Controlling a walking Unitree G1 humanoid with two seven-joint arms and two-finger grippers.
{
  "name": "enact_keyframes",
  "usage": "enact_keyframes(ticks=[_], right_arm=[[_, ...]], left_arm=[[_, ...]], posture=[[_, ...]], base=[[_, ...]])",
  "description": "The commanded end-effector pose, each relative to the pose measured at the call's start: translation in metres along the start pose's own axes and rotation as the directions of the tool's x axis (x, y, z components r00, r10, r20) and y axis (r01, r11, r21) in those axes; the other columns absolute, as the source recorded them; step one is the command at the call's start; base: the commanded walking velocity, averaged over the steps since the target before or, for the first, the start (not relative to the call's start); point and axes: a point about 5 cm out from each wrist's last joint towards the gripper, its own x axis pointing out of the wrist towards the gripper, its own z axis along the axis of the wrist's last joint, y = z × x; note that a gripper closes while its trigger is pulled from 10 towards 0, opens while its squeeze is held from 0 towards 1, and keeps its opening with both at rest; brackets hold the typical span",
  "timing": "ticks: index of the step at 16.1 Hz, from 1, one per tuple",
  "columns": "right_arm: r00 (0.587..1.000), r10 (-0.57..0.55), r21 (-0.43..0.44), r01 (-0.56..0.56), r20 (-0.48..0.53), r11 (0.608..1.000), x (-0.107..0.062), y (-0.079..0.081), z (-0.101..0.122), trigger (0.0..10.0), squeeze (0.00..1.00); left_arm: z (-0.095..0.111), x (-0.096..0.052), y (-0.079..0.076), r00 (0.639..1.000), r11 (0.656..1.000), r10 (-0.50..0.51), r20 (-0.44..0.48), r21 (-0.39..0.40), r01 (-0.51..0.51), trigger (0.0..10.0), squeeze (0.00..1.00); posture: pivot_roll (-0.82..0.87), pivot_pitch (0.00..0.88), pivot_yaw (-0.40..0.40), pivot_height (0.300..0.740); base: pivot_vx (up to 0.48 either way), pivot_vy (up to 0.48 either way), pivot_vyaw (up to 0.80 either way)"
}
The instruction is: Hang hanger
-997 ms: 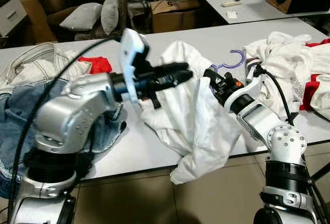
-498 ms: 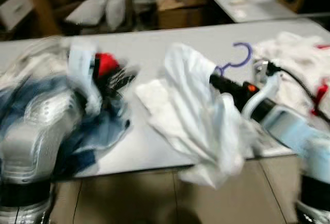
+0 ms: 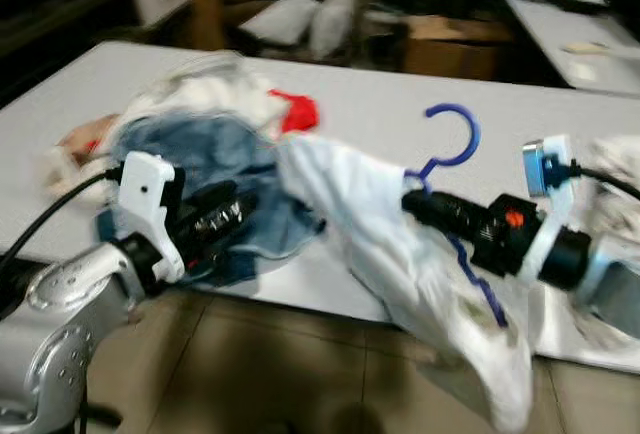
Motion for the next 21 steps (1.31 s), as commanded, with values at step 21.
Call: enact_keyframes(ticks=[21], right_arm=[[0.985,0.118,0.021,-0.117,-0.123,0.993,-0.002,0.013,-0.026,10.0,0.0]], left_arm=[[0.001,-0.02,-0.017,0.995,0.995,-0.074,-0.066,0.066,0.078,10.0,0.0]], posture=[[0.09,0.0,-0.019,0.74]], base=[[0.0,0.0,0.8]])
